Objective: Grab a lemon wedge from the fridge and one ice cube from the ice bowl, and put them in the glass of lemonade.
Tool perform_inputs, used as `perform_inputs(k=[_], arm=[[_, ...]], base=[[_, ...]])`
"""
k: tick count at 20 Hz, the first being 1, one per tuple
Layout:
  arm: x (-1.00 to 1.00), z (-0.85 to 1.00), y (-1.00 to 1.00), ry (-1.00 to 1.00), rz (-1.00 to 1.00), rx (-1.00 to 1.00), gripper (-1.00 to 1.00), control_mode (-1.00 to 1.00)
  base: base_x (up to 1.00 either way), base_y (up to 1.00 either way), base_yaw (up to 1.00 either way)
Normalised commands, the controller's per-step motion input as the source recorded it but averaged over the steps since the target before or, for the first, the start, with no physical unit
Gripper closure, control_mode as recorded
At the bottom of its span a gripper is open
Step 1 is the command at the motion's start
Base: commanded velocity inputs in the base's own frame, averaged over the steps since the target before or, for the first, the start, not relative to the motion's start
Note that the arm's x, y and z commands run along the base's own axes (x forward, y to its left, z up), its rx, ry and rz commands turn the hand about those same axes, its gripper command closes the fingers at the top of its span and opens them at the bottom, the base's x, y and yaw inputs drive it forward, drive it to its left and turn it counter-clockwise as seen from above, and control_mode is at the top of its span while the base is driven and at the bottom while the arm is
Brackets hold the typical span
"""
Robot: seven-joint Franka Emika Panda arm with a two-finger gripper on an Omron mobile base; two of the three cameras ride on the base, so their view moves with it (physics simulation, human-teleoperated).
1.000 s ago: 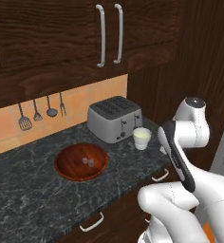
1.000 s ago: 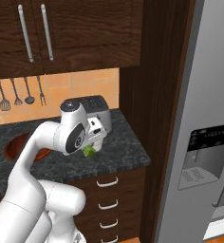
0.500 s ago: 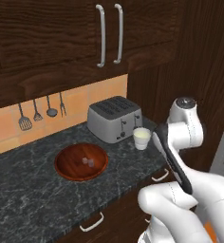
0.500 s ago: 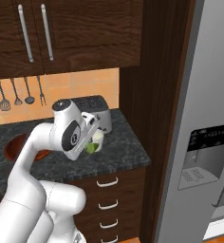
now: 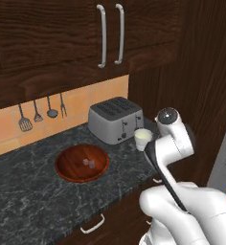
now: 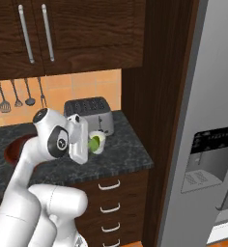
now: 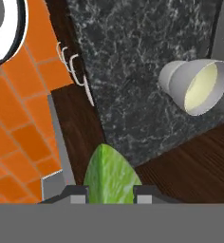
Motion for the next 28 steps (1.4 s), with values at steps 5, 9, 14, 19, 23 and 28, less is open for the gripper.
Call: perform_inputs(k=[5, 9, 14, 19, 23, 28], arm=[[0.0, 0.0, 0.0, 0.31, 0.29, -0.53, 1.0, -1.0], [0.09, 0.0, 0.0, 0.35, 0.31, -0.43, 1.0, -1.0], [0.44, 0.0, 0.16, 0.11, 0.13, -0.14, 1.0, -1.0], [0.54, 0.0, 0.22, 0.03, -0.08, -0.02, 1.0, -1.0], [0.79, 0.04, 0.27, 0.06, -0.09, 0.0, 1.0, -1.0], [0.84, 0.04, 0.17, 0.13, -0.01, 0.0, 1.0, -1.0]], base=[[0.0, 0.0, 0.0], [0.0, 0.0, 0.0], [0.0, 0.0, 0.0], [0.0, 0.0, 0.0], [0.0, 0.0, 0.0], [0.0, 0.0, 0.0]])
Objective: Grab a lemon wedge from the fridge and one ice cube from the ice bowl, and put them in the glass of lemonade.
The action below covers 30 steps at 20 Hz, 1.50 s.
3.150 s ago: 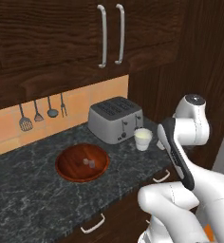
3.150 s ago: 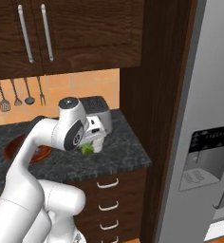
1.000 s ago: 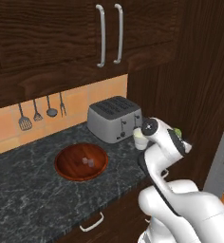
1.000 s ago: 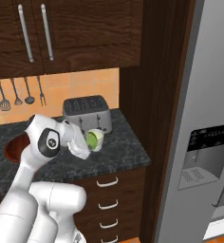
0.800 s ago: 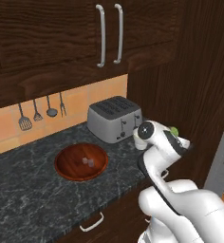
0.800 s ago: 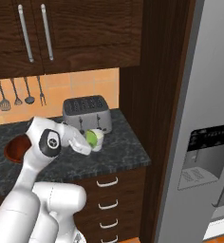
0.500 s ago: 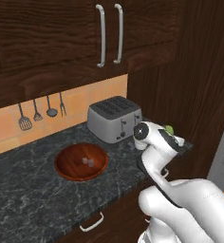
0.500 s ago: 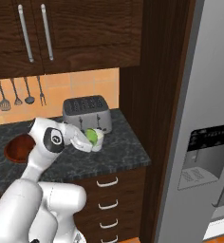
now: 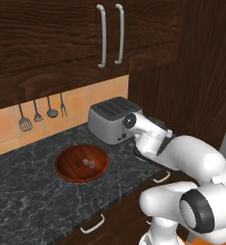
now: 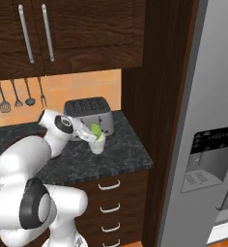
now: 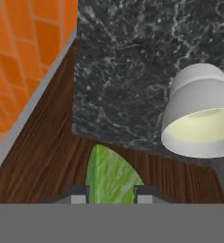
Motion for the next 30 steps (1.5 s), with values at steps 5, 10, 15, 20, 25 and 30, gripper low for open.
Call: perform_inputs(k=[5, 10, 15, 20, 25, 30], arm=[[0.61, -0.09, 0.05, 0.02, 0.0, -0.07, 1.0, -1.0], [0.45, -0.4, 0.09, -0.03, 0.0, -0.18, 1.0, -1.0], [0.25, -0.37, 0.02, -0.06, 0.0, -0.12, 1.0, -1.0], [0.22, -0.01, 0.01, 0.01, 0.0, 0.0, 1.0, -1.0], [0.4, 0.0, 0.14, 0.0, 0.0, 0.0, 1.0, -1.0], [0.5, 0.01, 0.21, 0.0, 0.0, 0.0, 1.0, -1.0]], base=[[0.0, 0.0, 0.0], [0.0, 0.0, 0.0], [0.0, 0.0, 0.0], [0.0, 0.0, 0.0], [0.0, 0.0, 0.0], [0.0, 0.0, 0.0]])
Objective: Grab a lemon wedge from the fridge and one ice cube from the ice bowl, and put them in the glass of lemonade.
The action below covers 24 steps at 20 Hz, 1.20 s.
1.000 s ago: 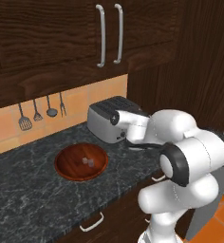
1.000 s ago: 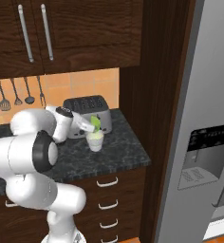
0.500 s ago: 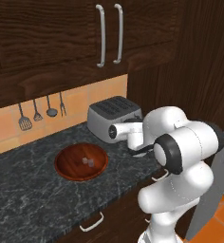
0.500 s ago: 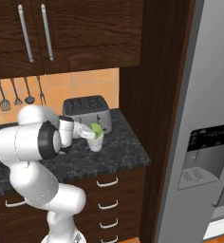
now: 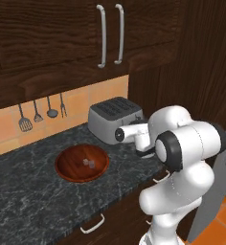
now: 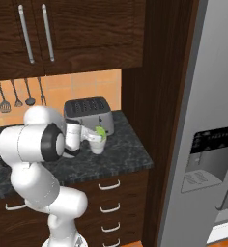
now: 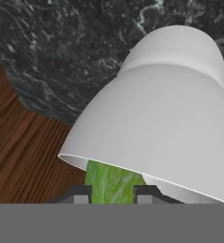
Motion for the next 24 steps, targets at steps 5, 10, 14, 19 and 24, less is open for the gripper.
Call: perform_inputs(k=[5, 10, 14, 19, 24], arm=[[0.09, 0.19, 0.18, 0.0, 0.0, 0.0, 1.0, -1.0], [0.0, 0.2, 0.27, 0.0, 0.02, 0.0, 1.0, -1.0], [0.06, 0.02, 0.18, 0.0, 0.06, 0.0, 1.0, -1.0], [0.3, -0.02, 0.0, 0.0, 0.15, 0.0, 1.0, -1.0], [0.14, -0.33, 0.0, -0.07, 0.17, -0.02, 1.0, -1.0]], base=[[0.0, 0.0, 0.0], [0.0, 0.0, 0.0], [0.0, 0.0, 0.0], [0.0, 0.0, 0.0], [0.0, 0.0, 0.0]])
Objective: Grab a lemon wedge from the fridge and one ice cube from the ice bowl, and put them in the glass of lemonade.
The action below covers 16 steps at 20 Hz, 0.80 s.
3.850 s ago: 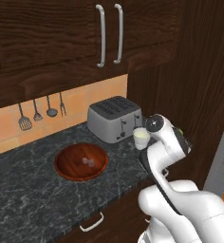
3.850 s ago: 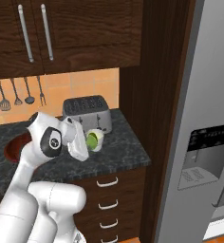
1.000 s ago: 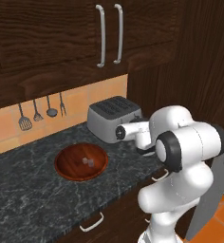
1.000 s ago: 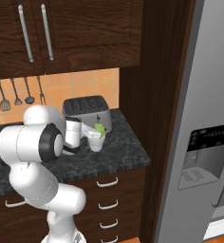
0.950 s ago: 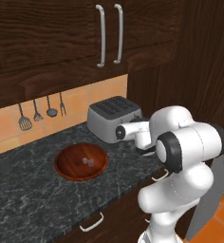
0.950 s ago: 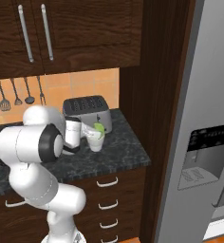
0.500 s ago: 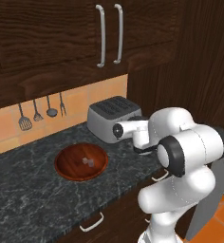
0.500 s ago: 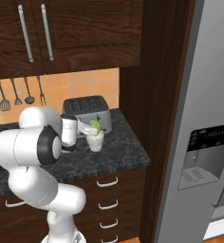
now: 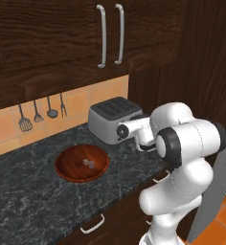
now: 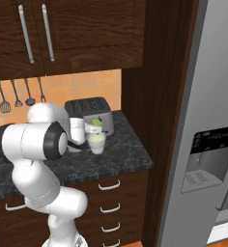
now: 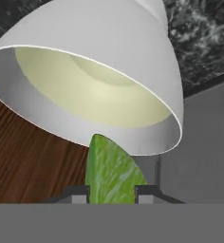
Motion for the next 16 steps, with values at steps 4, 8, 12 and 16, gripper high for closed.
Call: perform_inputs(k=[4, 8, 12, 16], arm=[[0.0, -0.36, -0.06, -0.08, 0.17, -0.01, 1.0, -1.0], [0.0, -0.18, -0.01, -0.02, 0.12, 0.0, 1.0, -1.0], [-0.05, -0.44, 0.0, 0.07, 0.06, 0.0, 1.0, -1.0], [-0.62, -0.36, 0.0, 0.05, 0.02, 0.0, 1.0, -1.0]], base=[[0.0, 0.0, 0.0], [0.0, 0.0, 0.0], [0.0, 0.0, 0.0], [0.0, 0.0, 0.0]])
